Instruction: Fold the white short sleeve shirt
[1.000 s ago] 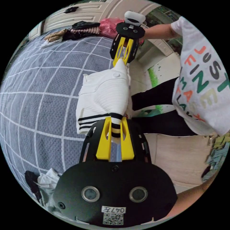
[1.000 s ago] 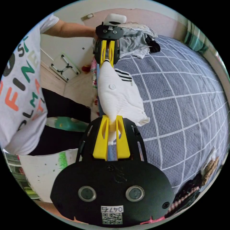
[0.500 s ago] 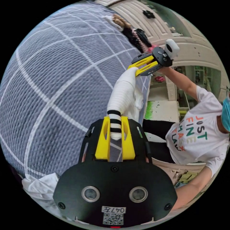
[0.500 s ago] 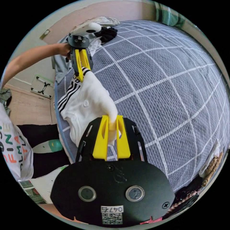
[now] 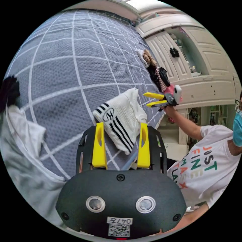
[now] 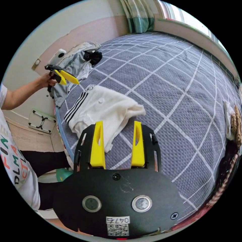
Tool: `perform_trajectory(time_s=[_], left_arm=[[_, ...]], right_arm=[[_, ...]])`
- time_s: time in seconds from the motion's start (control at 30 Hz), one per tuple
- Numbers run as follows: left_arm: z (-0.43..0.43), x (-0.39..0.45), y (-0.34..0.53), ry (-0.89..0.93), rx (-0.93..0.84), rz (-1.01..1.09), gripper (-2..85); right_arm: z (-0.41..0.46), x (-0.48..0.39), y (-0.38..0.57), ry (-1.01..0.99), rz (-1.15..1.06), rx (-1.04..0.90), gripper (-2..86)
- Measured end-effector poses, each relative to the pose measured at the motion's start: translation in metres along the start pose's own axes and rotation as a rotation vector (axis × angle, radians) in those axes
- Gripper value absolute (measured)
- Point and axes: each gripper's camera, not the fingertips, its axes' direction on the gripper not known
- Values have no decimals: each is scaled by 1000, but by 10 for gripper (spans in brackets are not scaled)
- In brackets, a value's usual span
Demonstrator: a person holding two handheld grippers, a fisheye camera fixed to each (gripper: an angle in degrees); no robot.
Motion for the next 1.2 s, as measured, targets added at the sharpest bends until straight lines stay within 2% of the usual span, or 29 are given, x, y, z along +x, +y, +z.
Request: perform_trajectory(time_s=[0.13, 0.2, 0.43, 0.53, 0.67, 0.83, 0.97, 1.2], left_arm=[[33, 15, 30, -24, 104, -197, 185], [53, 30, 35, -138, 147, -263, 189], [93, 75, 17, -351, 169, -347, 186], [100, 97, 8, -388, 162, -364, 160], [115, 120, -4, -346, 160, -404, 91], [108, 154, -13, -329, 212, -391, 60], [94, 211, -25, -355, 228, -284, 56], [83, 317, -74, -324, 145, -54, 55]], right_arm=[[13, -8, 19, -47, 114, -19, 131], [13, -7, 22, -54, 187, 18, 129], [20, -20, 10, 3, 364, -3, 92], [13, -32, 2, -38, 409, -15, 57], [1, -54, -11, 69, 422, -38, 28], [-29, -85, -22, 191, 321, -28, 15], [-76, -121, -30, 281, 227, 22, 14], [-179, -132, -13, 361, 267, 53, 15]])
